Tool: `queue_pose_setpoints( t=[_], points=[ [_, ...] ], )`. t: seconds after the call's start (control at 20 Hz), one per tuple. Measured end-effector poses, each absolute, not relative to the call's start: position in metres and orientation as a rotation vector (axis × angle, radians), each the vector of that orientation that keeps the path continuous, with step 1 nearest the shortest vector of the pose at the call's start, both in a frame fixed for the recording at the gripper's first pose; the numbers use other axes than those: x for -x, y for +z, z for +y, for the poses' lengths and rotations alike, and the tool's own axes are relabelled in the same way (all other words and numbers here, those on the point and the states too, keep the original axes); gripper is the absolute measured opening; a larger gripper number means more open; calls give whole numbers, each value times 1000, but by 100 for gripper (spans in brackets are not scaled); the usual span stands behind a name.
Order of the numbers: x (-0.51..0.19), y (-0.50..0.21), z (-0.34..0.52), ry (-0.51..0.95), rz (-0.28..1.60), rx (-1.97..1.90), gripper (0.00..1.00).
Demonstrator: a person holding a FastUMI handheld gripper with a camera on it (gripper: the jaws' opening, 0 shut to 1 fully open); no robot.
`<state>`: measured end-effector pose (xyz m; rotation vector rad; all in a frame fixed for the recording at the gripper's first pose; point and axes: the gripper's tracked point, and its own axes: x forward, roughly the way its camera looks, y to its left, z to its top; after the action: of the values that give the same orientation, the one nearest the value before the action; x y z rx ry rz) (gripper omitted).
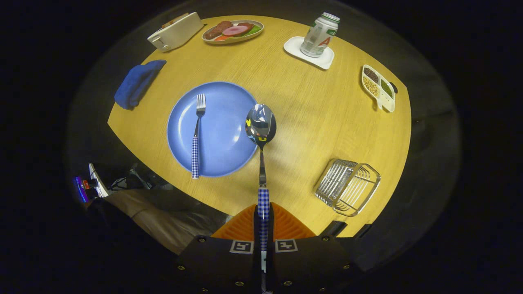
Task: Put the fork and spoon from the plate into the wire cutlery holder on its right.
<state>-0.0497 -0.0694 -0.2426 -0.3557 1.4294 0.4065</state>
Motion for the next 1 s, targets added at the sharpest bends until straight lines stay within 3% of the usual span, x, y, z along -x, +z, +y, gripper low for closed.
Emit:
queue_pose_setpoints(
  t=[0.65,1.0],
  points=[
    [81,-222,-218,266,1609,364,5],
    [67,-242,-236,248,1709,360,5]
  ],
)
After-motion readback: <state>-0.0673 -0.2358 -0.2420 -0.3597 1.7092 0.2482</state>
